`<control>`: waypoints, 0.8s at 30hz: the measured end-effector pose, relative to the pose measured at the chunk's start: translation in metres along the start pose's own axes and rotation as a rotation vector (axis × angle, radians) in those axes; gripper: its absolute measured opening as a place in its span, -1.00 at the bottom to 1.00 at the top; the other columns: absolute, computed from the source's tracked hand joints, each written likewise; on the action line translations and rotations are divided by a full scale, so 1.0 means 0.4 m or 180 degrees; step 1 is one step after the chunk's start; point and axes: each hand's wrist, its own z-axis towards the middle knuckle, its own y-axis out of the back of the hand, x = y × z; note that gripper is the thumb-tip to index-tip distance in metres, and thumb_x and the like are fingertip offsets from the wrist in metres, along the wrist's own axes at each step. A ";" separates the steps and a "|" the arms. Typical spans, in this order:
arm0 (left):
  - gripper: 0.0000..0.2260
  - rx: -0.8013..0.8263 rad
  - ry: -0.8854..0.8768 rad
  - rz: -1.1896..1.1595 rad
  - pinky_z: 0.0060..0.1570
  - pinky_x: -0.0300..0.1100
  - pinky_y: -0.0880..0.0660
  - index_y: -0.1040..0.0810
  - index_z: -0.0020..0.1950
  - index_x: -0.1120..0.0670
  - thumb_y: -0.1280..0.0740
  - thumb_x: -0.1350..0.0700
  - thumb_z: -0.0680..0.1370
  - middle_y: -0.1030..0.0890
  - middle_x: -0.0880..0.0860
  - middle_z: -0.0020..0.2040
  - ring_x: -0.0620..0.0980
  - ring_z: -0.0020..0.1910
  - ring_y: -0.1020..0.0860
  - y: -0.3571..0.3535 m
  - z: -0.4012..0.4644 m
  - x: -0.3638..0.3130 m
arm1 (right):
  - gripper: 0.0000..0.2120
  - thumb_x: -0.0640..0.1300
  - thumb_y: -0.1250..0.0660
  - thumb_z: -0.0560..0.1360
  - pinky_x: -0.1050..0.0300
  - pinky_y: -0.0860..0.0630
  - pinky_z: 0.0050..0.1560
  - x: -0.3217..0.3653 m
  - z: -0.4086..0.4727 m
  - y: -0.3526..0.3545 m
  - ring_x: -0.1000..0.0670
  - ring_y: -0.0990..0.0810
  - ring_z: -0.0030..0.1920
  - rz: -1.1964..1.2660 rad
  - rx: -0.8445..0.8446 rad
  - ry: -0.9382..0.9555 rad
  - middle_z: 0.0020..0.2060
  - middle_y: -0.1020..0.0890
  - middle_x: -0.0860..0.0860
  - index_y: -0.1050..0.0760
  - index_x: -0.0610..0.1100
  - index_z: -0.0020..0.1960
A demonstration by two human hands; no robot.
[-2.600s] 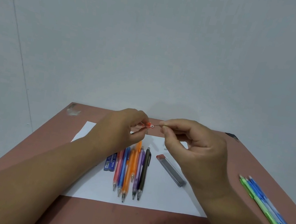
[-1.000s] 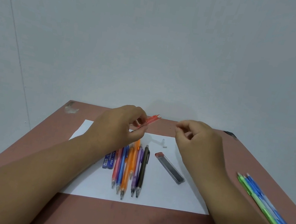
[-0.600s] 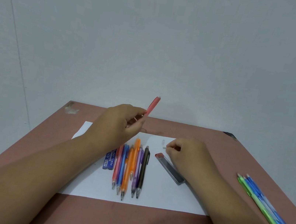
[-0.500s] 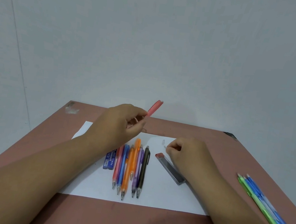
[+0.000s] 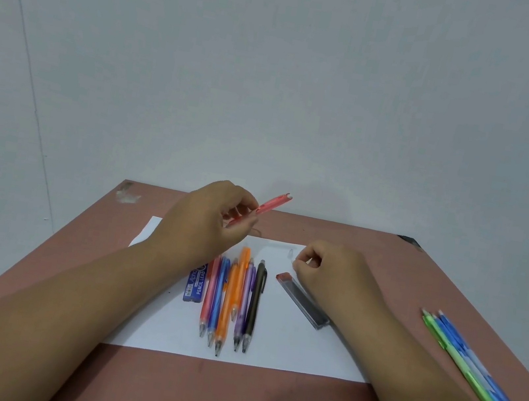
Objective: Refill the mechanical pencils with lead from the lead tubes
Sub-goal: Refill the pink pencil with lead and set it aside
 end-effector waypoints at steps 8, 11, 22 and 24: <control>-0.87 0.0060 0.0015 0.0005 0.00 -0.08 -0.63 -0.62 0.10 -0.04 -0.41 -0.01 0.57 -0.60 -0.14 -0.06 -0.13 -0.08 -0.59 -0.004 0.000 0.003 | -0.81 -0.08 -0.28 0.51 0.08 -0.63 -0.15 0.014 0.005 -0.005 0.04 -0.61 -0.19 -0.0191 -0.0036 -0.0013 -0.22 -0.65 0.14 -0.65 0.03 -0.18; -0.87 0.0069 0.0002 0.0046 -0.01 -0.09 -0.62 -0.62 0.11 -0.04 -0.41 0.00 0.57 -0.60 -0.13 -0.06 -0.12 -0.07 -0.59 -0.005 0.000 0.002 | -0.81 -0.16 -0.24 0.49 0.02 -0.61 -0.21 0.010 0.010 -0.007 -0.06 -0.62 -0.20 -0.0226 -0.0030 -0.0020 -0.28 -0.64 0.03 -0.60 -0.07 -0.24; -0.86 0.0036 -0.0304 0.0319 -0.09 -0.12 -0.57 -0.67 0.10 -0.03 -0.44 0.01 0.56 -0.56 -0.11 -0.09 -0.15 -0.10 -0.52 -0.006 0.006 0.028 | -0.88 -0.15 -0.36 0.61 0.46 -0.41 -0.13 0.039 -0.023 0.036 0.18 -0.55 -0.08 0.1410 -0.0897 0.0764 -0.14 -0.63 0.12 -0.61 -0.01 -0.08; -0.85 0.0028 -0.0311 0.0323 -0.09 -0.14 -0.57 -0.67 0.11 -0.03 -0.45 0.01 0.56 -0.57 -0.11 -0.08 -0.14 -0.09 -0.52 -0.006 0.006 0.029 | -0.88 -0.16 -0.36 0.60 0.45 -0.42 -0.14 0.044 -0.027 0.040 0.17 -0.55 -0.08 0.1431 -0.0965 0.0832 -0.15 -0.62 0.13 -0.61 0.00 -0.08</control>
